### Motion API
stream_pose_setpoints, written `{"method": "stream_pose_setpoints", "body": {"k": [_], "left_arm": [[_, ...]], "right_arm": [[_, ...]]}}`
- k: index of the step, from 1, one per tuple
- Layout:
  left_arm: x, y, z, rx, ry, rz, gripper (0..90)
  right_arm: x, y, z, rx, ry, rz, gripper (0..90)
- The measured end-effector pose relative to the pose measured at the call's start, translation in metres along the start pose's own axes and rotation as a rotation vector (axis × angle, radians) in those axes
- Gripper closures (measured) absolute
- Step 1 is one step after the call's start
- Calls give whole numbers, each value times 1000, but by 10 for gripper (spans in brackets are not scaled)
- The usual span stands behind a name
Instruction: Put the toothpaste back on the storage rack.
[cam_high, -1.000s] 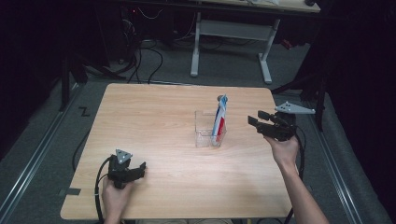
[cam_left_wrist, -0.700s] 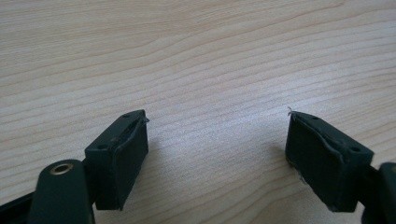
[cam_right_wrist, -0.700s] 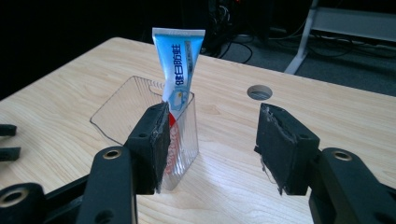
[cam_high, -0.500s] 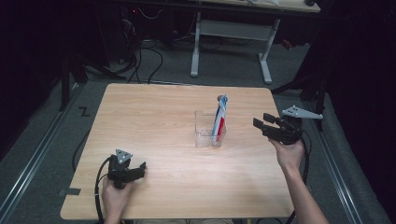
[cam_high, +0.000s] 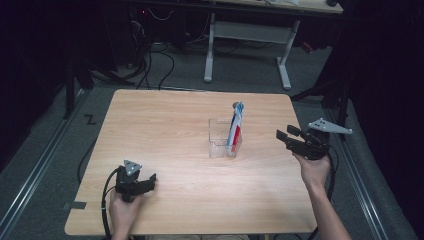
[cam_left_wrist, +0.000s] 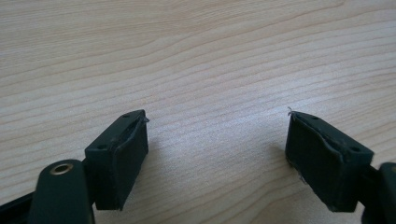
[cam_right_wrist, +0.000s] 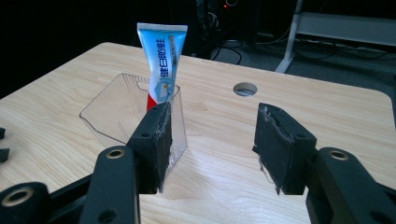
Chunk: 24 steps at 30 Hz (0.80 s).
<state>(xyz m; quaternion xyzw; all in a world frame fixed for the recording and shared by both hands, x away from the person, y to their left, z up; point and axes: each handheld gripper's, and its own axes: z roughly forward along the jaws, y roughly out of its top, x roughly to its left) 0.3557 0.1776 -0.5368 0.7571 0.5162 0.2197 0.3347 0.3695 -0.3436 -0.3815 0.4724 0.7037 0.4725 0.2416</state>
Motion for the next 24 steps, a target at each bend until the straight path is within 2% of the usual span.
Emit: {"method": "stream_pose_setpoints", "body": {"k": [11, 24], "left_arm": [[0, 0, 0, 0, 0, 0, 214], [0, 0, 0, 0, 1, 0, 214]], "right_arm": [[-4, -11, -8, -11, -29, 6, 470], [-12, -27, -14, -3, -40, 44, 469]]}}
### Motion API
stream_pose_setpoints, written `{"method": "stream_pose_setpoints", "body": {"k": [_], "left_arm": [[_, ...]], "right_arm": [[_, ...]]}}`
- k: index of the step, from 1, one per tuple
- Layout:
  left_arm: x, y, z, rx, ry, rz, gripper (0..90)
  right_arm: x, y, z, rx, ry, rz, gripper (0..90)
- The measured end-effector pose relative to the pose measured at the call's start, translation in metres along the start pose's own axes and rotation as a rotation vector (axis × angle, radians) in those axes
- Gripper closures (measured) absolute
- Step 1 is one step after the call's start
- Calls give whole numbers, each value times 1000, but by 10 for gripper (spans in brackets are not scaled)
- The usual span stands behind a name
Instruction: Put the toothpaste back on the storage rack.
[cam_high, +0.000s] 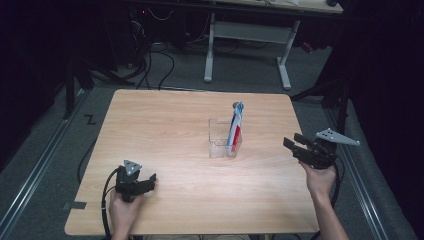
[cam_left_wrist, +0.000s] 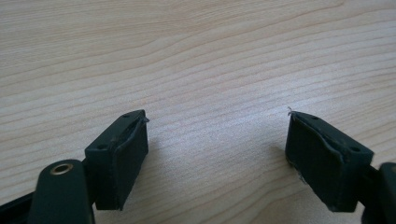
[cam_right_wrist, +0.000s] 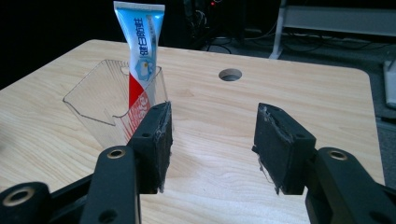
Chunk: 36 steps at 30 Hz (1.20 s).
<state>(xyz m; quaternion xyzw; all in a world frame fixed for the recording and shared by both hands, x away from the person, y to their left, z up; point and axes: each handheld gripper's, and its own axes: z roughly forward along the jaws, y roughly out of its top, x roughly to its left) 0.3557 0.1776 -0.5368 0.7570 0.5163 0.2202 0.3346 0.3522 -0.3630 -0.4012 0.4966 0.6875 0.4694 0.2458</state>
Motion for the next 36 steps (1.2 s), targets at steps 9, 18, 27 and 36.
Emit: {"method": "stream_pose_setpoints", "body": {"k": [9, 18, 27, 36], "left_arm": [[0, 0, 0, 0, 0, 0, 214], [0, 0, 0, 0, -1, 0, 214], [0, 0, 0, 0, 0, 0, 214], [0, 0, 0, 0, -1, 0, 214]], "right_arm": [[0, -10, -2, 4, 6, 7, 469], [0, -21, 1, 18, 10, 24, 468], [3, -30, 8, 44, 12, 25, 467], [5, -39, 15, 68, 15, 32, 466]]}}
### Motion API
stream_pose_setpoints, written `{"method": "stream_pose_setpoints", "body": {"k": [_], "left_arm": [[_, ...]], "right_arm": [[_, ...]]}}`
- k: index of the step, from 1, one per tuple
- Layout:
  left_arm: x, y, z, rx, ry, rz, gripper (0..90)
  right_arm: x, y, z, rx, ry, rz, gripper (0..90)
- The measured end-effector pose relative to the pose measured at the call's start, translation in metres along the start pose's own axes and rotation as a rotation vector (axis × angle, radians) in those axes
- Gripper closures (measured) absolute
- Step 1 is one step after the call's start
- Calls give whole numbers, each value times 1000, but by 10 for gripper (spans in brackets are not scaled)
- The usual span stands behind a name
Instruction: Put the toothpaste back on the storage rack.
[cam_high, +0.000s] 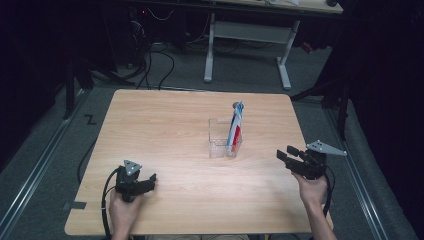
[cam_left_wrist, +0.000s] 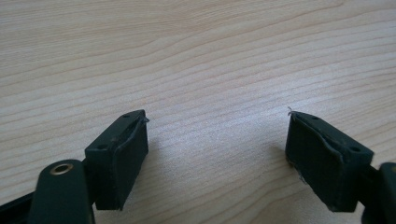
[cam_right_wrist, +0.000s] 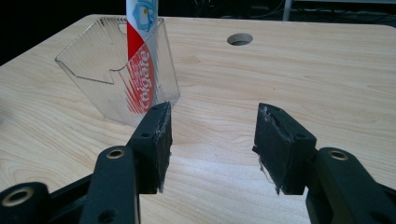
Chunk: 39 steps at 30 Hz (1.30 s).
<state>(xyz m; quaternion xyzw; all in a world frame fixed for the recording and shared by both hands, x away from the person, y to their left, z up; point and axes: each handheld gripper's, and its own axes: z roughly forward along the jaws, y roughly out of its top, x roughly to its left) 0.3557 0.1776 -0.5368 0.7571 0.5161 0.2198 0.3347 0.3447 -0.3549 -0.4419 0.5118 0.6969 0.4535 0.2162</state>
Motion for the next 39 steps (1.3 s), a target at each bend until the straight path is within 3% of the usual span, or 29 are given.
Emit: {"method": "stream_pose_setpoints", "body": {"k": [12, 39], "left_arm": [[0, 0, 0, -1, 0, -1, 214], [0, 0, 0, 0, 1, 0, 214]], "right_arm": [[1, -15, 11, 17, 1, 14, 470], [1, -37, 37, 131, -9, 9, 463]]}}
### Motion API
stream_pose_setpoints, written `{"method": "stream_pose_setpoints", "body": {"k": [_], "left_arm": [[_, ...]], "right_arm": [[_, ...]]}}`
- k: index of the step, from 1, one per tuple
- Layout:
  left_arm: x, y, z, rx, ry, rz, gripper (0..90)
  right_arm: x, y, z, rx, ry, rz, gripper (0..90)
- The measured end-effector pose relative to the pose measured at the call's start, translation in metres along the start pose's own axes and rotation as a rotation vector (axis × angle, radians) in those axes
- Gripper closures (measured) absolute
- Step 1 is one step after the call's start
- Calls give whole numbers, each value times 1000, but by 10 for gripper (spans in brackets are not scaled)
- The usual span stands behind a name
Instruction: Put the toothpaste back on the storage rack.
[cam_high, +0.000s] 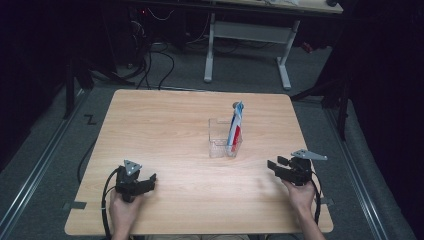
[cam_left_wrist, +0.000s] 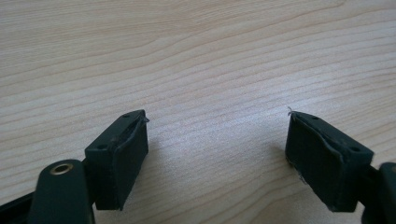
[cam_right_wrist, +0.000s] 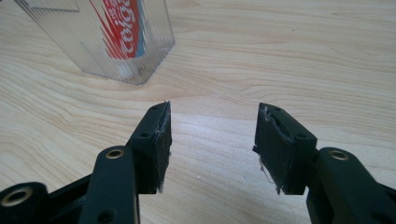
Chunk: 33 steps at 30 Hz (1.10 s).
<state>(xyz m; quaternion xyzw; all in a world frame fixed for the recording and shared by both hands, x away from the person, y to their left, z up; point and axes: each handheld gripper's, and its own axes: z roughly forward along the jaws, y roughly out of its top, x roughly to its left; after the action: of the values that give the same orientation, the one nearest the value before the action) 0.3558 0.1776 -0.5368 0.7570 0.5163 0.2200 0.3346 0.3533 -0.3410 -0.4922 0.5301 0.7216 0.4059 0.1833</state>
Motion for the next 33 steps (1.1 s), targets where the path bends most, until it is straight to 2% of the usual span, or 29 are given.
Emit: {"method": "stream_pose_setpoints", "body": {"k": [3, 6, 18, 26, 33], "left_arm": [[0, 0, 0, 0, 0, 0, 214], [0, 0, 0, 0, 0, 0, 214], [0, 0, 0, 0, 0, 0, 214], [0, 0, 0, -1, 0, 0, 214], [0, 0, 0, -1, 0, -1, 214]], "right_arm": [[1, -2, 6, 8, -3, 0, 463], [1, -4, 12, 32, -24, -23, 462], [3, -7, 27, 82, -67, -68, 459], [5, -9, 37, 99, -97, -101, 456], [5, -12, 44, 102, -111, -105, 453]]}}
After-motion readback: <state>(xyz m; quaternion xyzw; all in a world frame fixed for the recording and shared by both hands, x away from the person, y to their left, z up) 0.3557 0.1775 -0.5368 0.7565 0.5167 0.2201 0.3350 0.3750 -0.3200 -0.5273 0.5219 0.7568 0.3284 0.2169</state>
